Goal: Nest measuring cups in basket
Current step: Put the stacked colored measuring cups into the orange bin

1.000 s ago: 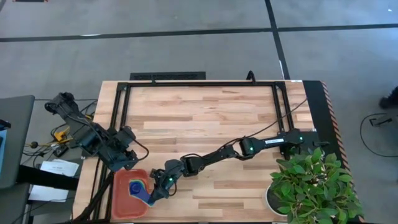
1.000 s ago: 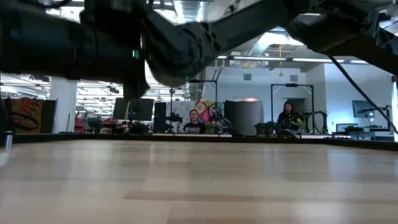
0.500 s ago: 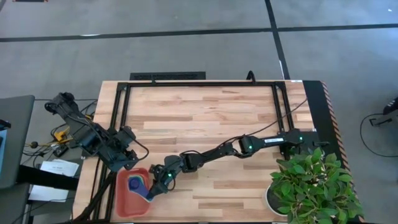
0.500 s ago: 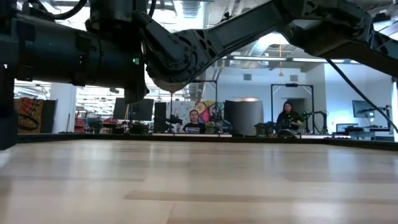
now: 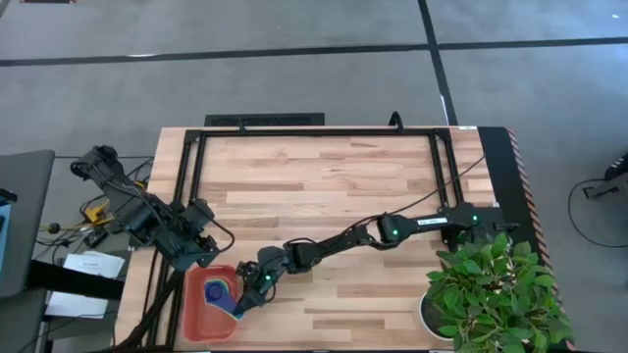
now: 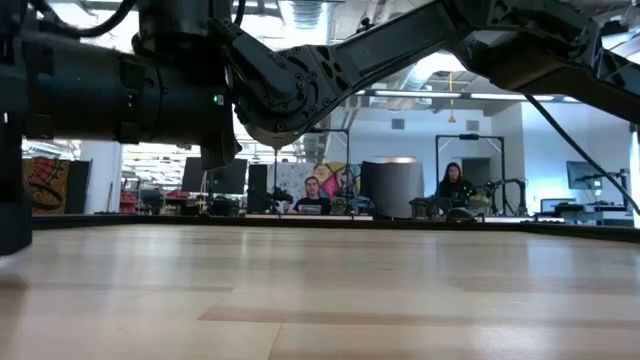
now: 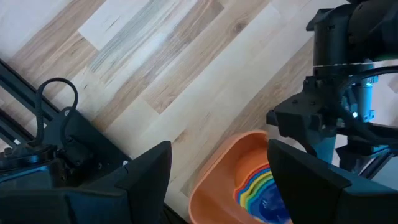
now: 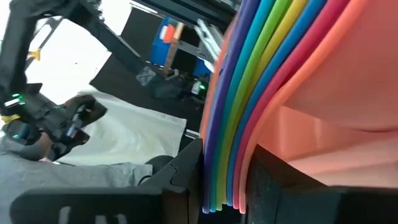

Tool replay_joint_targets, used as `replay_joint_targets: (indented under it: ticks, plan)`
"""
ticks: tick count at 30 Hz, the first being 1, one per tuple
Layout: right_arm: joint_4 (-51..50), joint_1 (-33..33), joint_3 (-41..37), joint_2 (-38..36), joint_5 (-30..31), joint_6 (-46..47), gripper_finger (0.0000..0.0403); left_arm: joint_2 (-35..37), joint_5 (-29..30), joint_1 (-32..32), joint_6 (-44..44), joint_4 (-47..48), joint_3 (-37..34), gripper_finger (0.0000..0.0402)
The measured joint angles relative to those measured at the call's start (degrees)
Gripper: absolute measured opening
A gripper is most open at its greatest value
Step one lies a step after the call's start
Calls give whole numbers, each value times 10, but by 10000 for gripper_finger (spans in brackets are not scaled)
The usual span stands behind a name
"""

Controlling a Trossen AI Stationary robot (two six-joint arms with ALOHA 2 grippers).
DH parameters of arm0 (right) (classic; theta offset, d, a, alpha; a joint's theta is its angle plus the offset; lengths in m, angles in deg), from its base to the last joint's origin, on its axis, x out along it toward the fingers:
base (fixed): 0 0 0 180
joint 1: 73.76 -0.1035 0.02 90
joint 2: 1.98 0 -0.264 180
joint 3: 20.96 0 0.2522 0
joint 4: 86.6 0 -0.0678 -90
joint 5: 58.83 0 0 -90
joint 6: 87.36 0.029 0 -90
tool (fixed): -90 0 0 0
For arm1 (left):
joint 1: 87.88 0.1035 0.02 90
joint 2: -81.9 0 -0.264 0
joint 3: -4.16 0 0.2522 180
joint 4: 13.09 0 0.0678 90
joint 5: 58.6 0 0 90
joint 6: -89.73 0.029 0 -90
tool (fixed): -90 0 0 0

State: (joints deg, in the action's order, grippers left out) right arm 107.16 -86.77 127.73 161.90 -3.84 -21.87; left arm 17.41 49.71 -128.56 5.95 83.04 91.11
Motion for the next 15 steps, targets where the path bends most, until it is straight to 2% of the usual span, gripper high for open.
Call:
replay_joint_targets:
  ticks: [4,15]
  plan:
    - [-28,0,0,-1,1,1,143,0,0,0,-2,0,0,254]
    - [-27,1,0,-1,-15,21,218,0,1,0,-9,0,0,254]
